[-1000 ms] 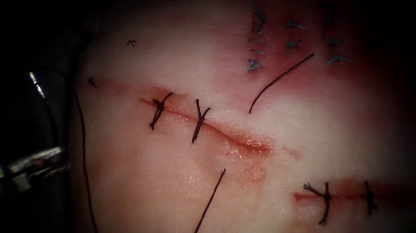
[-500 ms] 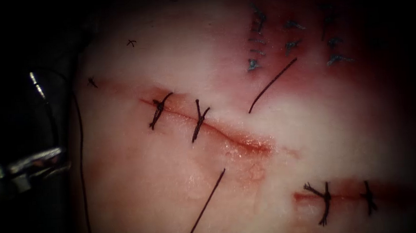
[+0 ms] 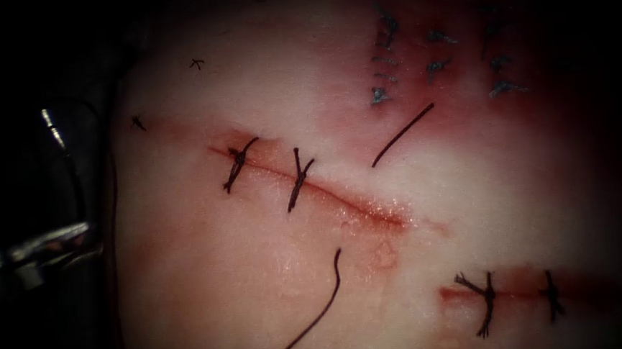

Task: Wound Closure
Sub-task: Until only a short tail remains, pull the suture through the wound, then adjust the suture tail with the right tool.

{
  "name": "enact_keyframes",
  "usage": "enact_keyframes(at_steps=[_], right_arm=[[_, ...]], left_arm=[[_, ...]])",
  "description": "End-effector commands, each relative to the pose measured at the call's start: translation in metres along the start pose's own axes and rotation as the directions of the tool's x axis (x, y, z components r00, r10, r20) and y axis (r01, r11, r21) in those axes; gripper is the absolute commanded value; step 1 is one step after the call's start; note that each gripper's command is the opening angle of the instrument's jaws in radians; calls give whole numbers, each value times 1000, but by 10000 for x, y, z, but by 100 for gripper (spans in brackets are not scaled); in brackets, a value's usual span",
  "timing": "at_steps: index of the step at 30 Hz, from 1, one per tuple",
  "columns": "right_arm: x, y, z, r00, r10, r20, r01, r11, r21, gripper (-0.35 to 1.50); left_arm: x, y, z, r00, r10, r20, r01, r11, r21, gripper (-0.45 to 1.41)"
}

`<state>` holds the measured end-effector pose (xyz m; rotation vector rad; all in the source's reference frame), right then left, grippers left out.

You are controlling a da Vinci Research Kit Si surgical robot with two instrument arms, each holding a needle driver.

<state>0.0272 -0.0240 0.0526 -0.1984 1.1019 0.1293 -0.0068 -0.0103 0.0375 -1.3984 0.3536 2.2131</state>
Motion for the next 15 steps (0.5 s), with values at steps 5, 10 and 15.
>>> enact_keyframes(at_steps=[5,10,15], right_arm=[[-25,22,-42,1000,6,30,-6,1000,1,148],[-46,53,-98,996,79,33,-79,997,-18,148],[-65,99,-132,895,438,-81,-444,892,-85,133]], left_arm=[[-4,-10,10,1000,-3,1,3,1000,-3,-35],[-6,-38,11,1000,-6,7,6,1000,13,-35],[-6,-55,13,1000,5,11,-5,998,55,-35]])
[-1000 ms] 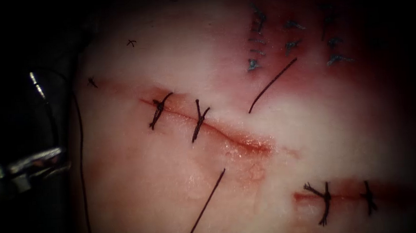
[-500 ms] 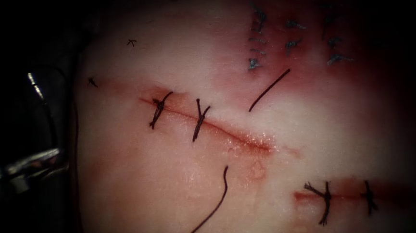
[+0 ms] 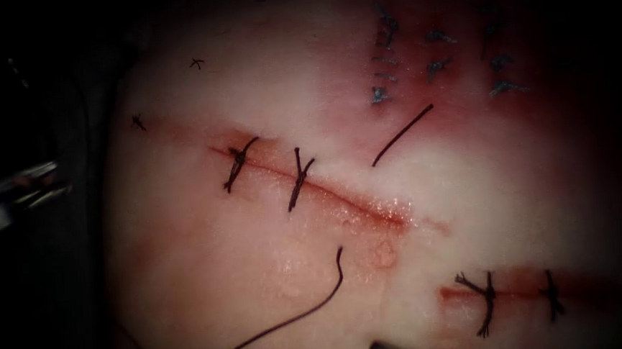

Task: Wound Closure
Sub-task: Adjust the suture tail with the right tool.

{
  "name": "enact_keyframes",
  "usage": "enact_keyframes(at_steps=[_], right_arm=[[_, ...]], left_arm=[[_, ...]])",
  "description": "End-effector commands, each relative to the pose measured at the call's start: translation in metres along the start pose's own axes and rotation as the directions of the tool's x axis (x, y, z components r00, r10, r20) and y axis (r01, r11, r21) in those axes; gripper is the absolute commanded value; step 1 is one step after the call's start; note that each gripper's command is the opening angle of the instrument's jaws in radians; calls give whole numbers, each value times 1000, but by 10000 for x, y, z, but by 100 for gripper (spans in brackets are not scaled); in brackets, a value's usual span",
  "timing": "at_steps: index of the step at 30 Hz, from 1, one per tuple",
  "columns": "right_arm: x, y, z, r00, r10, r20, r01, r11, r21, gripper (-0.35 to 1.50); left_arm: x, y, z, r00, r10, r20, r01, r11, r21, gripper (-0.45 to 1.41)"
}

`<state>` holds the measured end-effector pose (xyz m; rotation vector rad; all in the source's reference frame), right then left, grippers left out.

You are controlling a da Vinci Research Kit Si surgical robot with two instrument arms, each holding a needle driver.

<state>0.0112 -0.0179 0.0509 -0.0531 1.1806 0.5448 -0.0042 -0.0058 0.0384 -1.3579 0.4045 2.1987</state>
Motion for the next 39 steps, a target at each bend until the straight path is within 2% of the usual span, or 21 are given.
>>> enact_keyframes(at_steps=[1,4,6,8,9,12,14,17,18,20,21,25,26,30,31,32,33,34,35,38,39], right_arm=[[-6,19,1,993,117,-21,-117,993,-25,131],[-9,50,9,957,286,-56,-289,955,-62,131],[-14,67,16,941,335,-51,-339,936,-94,130],[-27,95,29,897,439,-50,-441,883,-159,121],[-27,95,29,897,439,-50,-441,883,-159,121],[-39,116,39,857,512,-64,-514,836,-193,118],[-49,129,47,811,579,-88,-583,784,-214,106],[-60,145,57,696,705,-136,-714,661,-230,93],[-63,150,60,672,726,-144,-736,635,-234,93],[-69,159,66,658,736,-156,-748,616,-248,93],[-74,165,71,635,753,-172,-767,588,-256,101],[-83,169,80,635,761,-135,-761,587,-276,109],[-88,171,87,601,786,-145,-786,550,-280,135],[-89,172,92,601,787,-140,-788,555,-265,136],[-87,173,94,599,788,-142,-792,556,-254,126],[-87,173,94,599,788,-142,-792,556,-254,126],[-84,171,95,615,777,-133,-780,574,-250,91],[-84,171,95,615,777,-133,-780,574,-250,91],[-80,169,95,692,709,-136,-719,661,-216,-28],[-75,167,96,697,703,-141,-714,666,-214,-35],[-71,166,97,724,677,-131,-687,692,-223,-35]], left_arm=[[-1,-2,10,1000,2,0,-2,1000,7,-35],[-1,6,12,1000,7,4,-7,1000,17,-35],[-3,14,12,1000,14,5,-14,1000,26,-35],[-6,25,11,1000,27,11,-27,999,26,-35],[-6,25,11,1000,27,11,-27,999,26,-35],[-9,30,10,999,36,19,-37,999,19,-35],[-10,32,9,999,44,17,-44,999,19,-35],[-10,33,8,999,46,16,-46,999,16,-35],[-10,33,8,999,40,16,-40,999,16,-35],[-10,34,8,999,41,17,-41,999,17,-35],[-10,35,8,999,42,14,-43,999,17,-35],[-11,37,8,999,39,14,-39,999,15,-35],[-11,38,7,999,40,14,-40,999,12,-35],[-11,40,7,999,37,13,-37,999,9,-35],[-12,40,7,999,37,13,-37,999,10,-35],[-12,40,7,999,37,13,-37,999,10,-35],[-12,40,7,999,37,13,-37,999,10,-35],[-12,40,7,999,37,13,-37,999,10,-35],[-12,40,7,999,37,11,-37,999,8,-35],[-12,41,6,999,31,10,-32,999,9,-35],[-12,40,7,999,32,10,-32,999,4,-35]])
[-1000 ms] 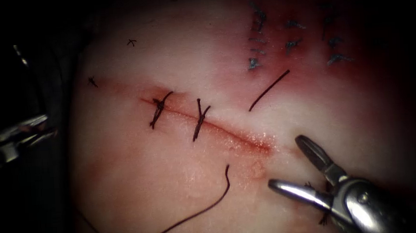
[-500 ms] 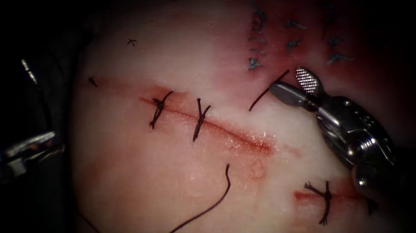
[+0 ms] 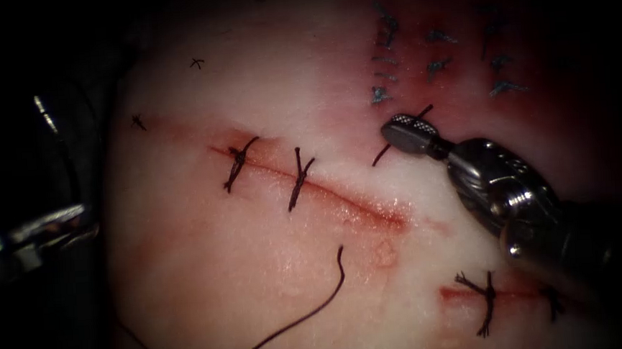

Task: Wound Closure
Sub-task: Adjust the suture tail with the right tool.

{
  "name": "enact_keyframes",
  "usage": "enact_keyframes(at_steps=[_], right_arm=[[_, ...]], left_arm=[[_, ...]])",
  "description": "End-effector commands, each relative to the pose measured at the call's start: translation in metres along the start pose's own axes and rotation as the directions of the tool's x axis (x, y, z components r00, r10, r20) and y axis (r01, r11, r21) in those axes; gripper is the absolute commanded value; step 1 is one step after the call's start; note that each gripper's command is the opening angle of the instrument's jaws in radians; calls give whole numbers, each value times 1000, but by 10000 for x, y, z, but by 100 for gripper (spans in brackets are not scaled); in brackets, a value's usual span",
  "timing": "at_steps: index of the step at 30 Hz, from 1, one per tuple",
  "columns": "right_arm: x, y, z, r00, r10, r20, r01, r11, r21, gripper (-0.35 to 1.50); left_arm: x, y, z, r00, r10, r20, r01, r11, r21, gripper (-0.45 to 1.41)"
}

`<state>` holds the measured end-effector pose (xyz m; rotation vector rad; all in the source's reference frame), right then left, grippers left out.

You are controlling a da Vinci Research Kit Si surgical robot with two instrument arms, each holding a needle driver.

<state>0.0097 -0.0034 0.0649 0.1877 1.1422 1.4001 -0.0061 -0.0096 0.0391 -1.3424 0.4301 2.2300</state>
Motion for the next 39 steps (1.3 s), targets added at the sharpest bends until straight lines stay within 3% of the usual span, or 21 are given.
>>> enact_keyframes(at_steps=[1,2,5,7,17,28,38,39], right_arm=[[1,-6,8,995,-98,2,98,995,-2,-35],[1,-13,7,980,-200,6,200,980,-11,-35],[1,-18,4,971,-238,18,239,971,-15,-35],[1,-24,1,941,-338,28,339,941,-18,-35],[13,-34,13,869,-494,38,495,869,-25,-35],[33,-65,13,847,-531,35,532,847,-16,-35],[43,-70,13,844,-536,32,537,844,-17,-35],[42,-69,15,870,-492,36,493,870,-17,31]], left_arm=[[-2,-2,9,1000,0,-3,0,1000,-1,-35],[-2,-2,9,1000,-6,-4,6,1000,-1,-35],[-2,-2,8,1000,-6,-4,6,1000,-1,-35],[-3,-2,8,1000,-5,-4,5,1000,-1,-35],[-4,1,7,1000,-13,-1,13,1000,-3,-35],[-4,3,6,1000,-11,-1,11,1000,-5,-35],[1,8,8,1000,-10,-8,9,1000,-14,-35],[5,11,11,1000,-10,-16,10,1000,-25,-35]])
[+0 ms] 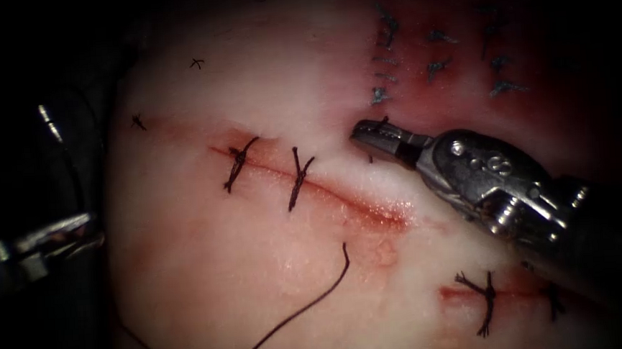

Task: Wound Closure
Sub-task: Adjust the suture tail with the right tool, then set the needle down.

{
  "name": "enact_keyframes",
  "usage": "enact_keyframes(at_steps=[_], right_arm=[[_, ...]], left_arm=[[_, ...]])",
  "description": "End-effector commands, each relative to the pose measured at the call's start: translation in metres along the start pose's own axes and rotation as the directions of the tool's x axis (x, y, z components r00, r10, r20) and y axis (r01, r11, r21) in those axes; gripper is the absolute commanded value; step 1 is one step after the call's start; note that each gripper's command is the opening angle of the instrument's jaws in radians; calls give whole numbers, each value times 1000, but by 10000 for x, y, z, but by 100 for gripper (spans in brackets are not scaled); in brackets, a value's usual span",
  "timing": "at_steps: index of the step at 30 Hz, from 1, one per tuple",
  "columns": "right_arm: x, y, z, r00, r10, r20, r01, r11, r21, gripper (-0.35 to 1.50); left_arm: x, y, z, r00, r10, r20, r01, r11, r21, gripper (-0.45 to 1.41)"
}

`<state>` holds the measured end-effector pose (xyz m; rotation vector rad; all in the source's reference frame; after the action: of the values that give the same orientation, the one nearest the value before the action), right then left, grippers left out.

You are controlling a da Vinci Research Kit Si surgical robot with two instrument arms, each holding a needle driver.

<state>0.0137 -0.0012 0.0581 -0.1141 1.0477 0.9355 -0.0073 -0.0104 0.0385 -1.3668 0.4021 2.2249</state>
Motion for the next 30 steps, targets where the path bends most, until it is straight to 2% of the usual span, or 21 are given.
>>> enact_keyframes(at_steps=[1,2,3,5,9,12,13,18,20,21,22,23,25,26,27,29,30], right_arm=[[-2,-1,10,1000,19,1,-19,1000,4,31],[-1,2,13,999,38,-9,-38,999,5,135],[0,3,14,999,39,-11,-39,999,10,147],[-2,4,12,998,39,-46,-38,999,26,147],[-2,2,4,997,38,-61,-36,999,32,147],[-2,-1,-9,995,38,-87,-35,999,35,147],[-2,-4,-18,995,37,-92,-33,998,45,147],[-6,-14,-54,994,32,-101,-24,997,78,147],[-12,-19,-91,994,22,-104,-11,995,99,147],[-12,-19,-91,994,22,-104,-11,995,99,147],[-14,-19,-105,995,18,-101,-8,995,98,147],[-14,-19,-105,995,18,-101,-8,995,98,147],[-16,-17,-115,995,15,-102,-4,994,106,147],[-16,-16,-118,995,15,-104,-4,994,105,147],[-17,-16,-121,995,14,-103,-3,994,105,147],[-17,-16,-123,994,14,-107,-3,995,101,147],[-18,-17,-122,993,20,-113,-9,995,99,147]], left_arm=[[-2,-2,8,1000,1,-4,-1,1000,-2,-35],[3,-1,13,1000,-1,-19,1,1000,-24,-35],[5,-2,16,1000,-4,-29,3,999,-35,-35],[14,-6,31,999,-9,-33,7,998,-56,-35],[22,-12,53,1000,-3,-9,3,998,-55,-35],[31,-15,83,1000,19,18,-18,998,-53,-35],[37,-15,104,998,47,36,-45,998,-52,-35],[39,-13,156,993,88,84,-82,994,-73,-35],[21,-16,205,984,137,117,-125,987,-100,-30],[21,-16,205,984,137,117,-125,987,-100,-30],[7,-16,220,978,151,144,-135,984,-115,-2],[7,-16,220,978,151,144,-135,984,-115,-2],[-8,-15,231,969,167,180,-147,982,-122,14],[-15,-16,236,964,175,200,-153,981,-120,34],[-25,-17,242,953,190,234,-170,980,-101,50],[-50,-23,254,944,155,291,-149,988,-44,67],[-57,-25,257,945,137,296,-133,990,-34,68]])
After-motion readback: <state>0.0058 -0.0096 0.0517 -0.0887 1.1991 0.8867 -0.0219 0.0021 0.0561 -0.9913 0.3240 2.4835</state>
